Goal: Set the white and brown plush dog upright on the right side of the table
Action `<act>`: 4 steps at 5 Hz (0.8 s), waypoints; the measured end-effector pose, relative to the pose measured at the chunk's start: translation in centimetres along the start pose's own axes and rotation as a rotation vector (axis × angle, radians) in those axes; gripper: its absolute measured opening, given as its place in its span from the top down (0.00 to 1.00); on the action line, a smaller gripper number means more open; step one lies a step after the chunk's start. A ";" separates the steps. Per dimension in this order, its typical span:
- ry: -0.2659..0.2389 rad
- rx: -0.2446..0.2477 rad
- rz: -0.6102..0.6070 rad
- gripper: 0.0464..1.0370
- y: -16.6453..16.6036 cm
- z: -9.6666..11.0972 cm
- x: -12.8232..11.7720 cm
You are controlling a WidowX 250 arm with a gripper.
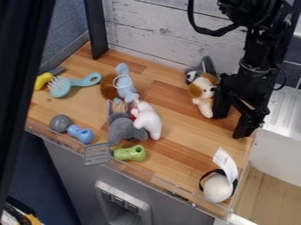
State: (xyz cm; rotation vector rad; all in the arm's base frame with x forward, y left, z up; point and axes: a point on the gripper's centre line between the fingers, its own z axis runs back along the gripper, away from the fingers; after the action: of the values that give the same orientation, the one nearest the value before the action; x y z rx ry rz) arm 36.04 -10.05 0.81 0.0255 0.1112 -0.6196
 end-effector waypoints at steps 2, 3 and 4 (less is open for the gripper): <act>-0.006 -0.013 0.201 0.67 0.9 -0.2 -0.1; -0.004 -0.022 0.313 0.89 1.2 -0.3 -0.3; -0.001 -0.026 0.350 0.98 1.3 -0.3 -0.5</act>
State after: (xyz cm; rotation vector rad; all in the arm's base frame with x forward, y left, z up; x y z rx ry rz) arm 36.40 -8.71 0.54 0.0185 0.1110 -0.2687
